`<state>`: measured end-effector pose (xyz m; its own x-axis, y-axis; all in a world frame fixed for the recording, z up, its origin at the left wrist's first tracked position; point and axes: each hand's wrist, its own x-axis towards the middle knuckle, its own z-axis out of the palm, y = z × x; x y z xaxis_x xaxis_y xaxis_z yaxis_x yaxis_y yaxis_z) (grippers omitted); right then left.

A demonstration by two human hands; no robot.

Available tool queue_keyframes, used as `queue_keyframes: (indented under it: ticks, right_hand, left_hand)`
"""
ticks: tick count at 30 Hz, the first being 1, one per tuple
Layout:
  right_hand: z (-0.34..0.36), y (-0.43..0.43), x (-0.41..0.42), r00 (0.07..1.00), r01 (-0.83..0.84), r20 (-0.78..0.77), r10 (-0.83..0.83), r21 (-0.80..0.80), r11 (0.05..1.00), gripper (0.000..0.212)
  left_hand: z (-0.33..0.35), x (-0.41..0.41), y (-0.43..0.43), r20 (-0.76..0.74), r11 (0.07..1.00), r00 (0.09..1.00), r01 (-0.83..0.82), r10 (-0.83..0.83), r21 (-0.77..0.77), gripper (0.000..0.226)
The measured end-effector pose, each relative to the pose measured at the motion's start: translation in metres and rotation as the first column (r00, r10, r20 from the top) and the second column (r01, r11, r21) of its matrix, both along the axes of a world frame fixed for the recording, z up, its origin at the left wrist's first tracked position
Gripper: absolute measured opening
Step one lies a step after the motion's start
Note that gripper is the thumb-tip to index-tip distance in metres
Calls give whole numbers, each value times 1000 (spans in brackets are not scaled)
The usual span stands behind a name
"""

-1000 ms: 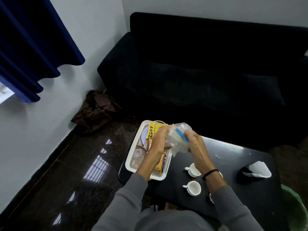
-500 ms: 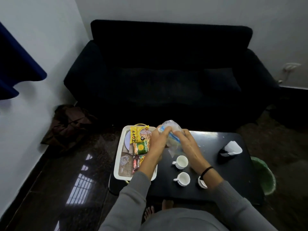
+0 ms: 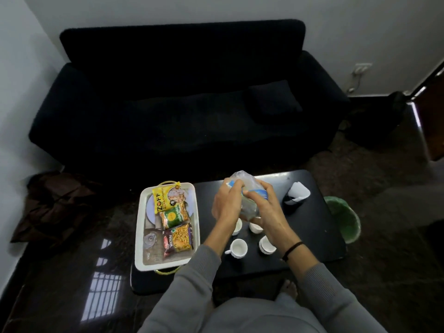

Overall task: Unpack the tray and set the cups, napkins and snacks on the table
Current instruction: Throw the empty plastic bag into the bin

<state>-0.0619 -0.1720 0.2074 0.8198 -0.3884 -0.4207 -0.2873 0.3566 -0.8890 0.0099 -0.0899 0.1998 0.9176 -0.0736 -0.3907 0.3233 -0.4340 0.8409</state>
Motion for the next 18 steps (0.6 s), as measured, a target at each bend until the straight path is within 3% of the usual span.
queue_keyframes:
  ticks: [3, 10, 15, 18]
  right_hand:
    - [-6, -37, -10, 1000, 19, 5, -19, -20, 1000, 28]
    - [-31, -162, -46, 993, 97, -62, -101, -62, 993, 27]
    - [-57, -250, -75, 971, 169, -142, -193, -166, 972, 31]
    - [-86, -297, -94, 952, 222, -165, -257, -206, 953, 30]
  left_hand:
    - [-4, -13, -36, 81, 985, 995, 39, -53, 166, 41]
    - [-13, -52, -153, 51, 960, 983, 162, -178, 229, 42]
    - [-49, -67, -227, -87, 939, 943, 328, -320, 101, 45]
    - [-80, -78, -273, -160, 924, 911, 383, -379, -10, 33]
